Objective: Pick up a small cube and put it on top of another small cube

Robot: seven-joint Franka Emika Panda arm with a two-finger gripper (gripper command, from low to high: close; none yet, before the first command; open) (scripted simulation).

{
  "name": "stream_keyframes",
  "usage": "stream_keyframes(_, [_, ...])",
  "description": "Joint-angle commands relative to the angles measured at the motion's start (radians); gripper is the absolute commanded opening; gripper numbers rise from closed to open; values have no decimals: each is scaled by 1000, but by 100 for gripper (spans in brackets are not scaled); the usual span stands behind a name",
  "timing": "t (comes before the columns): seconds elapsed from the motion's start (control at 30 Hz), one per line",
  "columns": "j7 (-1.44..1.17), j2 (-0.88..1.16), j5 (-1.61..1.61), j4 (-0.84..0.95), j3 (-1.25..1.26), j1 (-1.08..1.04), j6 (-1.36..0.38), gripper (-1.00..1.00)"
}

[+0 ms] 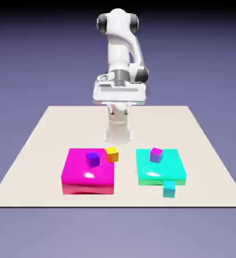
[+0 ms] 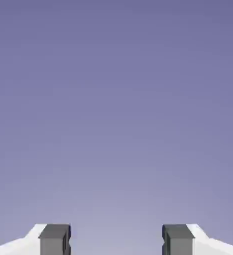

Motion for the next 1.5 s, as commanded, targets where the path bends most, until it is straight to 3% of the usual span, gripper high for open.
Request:
stream_keyframes(0.0, [25, 36, -8, 23, 21, -8, -23, 0])
stream_keyframes(0.93, [726, 1049, -242, 662, 602, -228, -678, 0])
stream_keyframes(1.1, [780, 1183, -331, 658, 511, -154, -545, 0])
stream_keyframes(1.13, [780, 1183, -331, 658, 511, -154, -545, -100])
stream_keyframes(1.3, [718, 1038, -236, 655, 599, -223, -681, -100])
stream_keyframes(1.47, [590, 857, -133, 538, 543, -143, -723, -100])
